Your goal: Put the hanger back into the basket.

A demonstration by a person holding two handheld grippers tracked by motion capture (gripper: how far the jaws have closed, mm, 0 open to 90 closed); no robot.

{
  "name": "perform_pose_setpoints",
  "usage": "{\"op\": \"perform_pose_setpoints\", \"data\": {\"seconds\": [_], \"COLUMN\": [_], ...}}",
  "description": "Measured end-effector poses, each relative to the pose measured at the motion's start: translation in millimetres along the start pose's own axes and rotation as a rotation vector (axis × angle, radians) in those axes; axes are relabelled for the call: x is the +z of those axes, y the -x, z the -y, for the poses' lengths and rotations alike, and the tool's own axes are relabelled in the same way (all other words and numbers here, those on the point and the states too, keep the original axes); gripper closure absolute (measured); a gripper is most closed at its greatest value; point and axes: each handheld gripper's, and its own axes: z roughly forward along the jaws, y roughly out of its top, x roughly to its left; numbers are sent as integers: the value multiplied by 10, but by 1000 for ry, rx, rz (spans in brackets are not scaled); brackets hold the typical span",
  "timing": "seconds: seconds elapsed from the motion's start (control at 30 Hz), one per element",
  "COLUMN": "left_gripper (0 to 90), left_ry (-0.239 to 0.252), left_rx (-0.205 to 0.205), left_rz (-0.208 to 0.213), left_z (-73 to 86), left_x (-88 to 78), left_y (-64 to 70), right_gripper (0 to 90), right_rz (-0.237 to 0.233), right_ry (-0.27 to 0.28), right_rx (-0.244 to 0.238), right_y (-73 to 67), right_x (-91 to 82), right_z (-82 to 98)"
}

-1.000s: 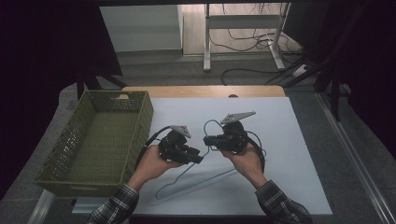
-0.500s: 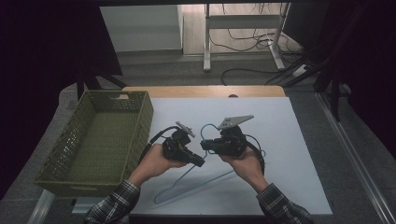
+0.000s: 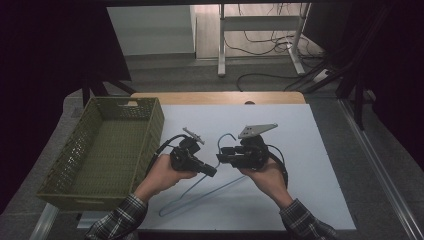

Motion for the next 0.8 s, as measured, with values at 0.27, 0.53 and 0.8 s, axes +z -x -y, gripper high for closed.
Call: {"op": "perform_pose_setpoints", "data": {"seconds": [0.27,0.53,0.8], "left_gripper": [873,873,873], "left_ry": [58,127,194], "left_rx": [-6,-10,-21], "left_rz": [-9,-54,-101], "left_z": [31,83,139], "left_x": [-226,-563,-943], "left_y": [12,76,127], "right_gripper": [490,281,133], "right_rz": [41,84,114], "right_ry": [3,3,-7], "right_rx": [15,21,43], "right_y": [20,43,23], "right_x": [-237,-447,-574], "right_z": [134,282,423]}}
